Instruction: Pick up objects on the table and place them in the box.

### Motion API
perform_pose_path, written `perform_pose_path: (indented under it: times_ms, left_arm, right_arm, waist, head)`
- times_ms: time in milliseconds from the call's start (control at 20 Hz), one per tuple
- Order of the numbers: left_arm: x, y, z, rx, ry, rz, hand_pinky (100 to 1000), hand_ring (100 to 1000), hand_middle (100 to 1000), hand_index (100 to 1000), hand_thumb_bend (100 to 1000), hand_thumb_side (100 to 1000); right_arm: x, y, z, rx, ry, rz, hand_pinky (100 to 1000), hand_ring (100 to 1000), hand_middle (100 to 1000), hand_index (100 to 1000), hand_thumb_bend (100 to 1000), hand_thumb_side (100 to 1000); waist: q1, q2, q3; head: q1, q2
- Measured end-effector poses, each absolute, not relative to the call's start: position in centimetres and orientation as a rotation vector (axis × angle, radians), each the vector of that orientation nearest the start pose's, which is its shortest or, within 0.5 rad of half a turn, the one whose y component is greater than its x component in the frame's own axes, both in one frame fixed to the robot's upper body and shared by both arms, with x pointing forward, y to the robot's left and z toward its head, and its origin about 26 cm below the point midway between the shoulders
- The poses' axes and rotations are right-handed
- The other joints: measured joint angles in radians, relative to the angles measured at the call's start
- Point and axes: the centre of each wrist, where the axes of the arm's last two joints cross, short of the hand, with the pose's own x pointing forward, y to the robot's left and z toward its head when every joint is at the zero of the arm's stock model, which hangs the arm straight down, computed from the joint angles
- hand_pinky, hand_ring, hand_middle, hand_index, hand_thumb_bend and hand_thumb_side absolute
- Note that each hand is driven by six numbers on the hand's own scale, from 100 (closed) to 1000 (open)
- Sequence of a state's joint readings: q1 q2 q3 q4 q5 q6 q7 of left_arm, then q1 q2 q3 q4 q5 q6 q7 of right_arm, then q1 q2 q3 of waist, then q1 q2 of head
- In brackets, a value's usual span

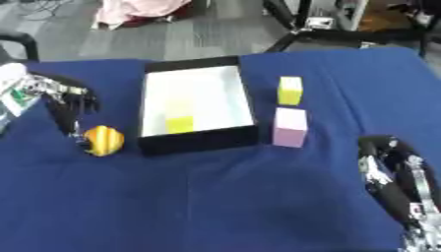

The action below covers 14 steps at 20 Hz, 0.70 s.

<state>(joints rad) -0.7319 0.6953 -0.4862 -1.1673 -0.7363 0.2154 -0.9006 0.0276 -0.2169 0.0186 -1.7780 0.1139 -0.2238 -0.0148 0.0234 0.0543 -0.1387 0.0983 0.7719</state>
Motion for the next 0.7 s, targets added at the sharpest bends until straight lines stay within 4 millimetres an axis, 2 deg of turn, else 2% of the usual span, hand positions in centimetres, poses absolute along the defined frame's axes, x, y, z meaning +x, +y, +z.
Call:
perform_pose_path:
  times_ms: [250, 350, 400, 700]
  left_arm:
    - [42.8, 30.5, 14.3, 0.609, -0.577, -1.587, 801, 678, 666, 831, 630, 251]
    - [42.7, 30.2, 14.0, 0.605, -0.587, -1.586, 773, 619, 595, 778, 572, 220]
    - [42.7, 30.1, 13.8, 0.605, -0.596, -1.587, 741, 558, 520, 717, 515, 190]
    - [42.7, 29.8, 13.3, 0.621, -0.637, -1.580, 621, 396, 338, 534, 373, 136]
  right_arm:
    - [26.7, -28.2, 4.6, -0.229, -1.958, 0.306, 735, 737, 631, 633, 100, 489]
    - [26.7, -28.2, 4.6, -0.229, -1.958, 0.306, 735, 737, 631, 633, 100, 489]
    - [26.7, -28.2, 4.6, -0.229, -1.958, 0.306, 735, 737, 631, 633, 100, 490]
    - [26.7, -28.2, 4.6, -0.229, -1.958, 0.306, 735, 736, 630, 633, 100, 490]
  waist:
    - [0.000, 0.000, 0.001]
    - [0.000, 0.000, 0.001]
    - [0.000, 0.000, 0.001]
    - [0.000, 0.000, 0.000]
  head:
    - [-0.003, 0.000]
    - [-0.003, 0.000]
    - [-0.003, 0.000]
    - [-0.003, 0.000]
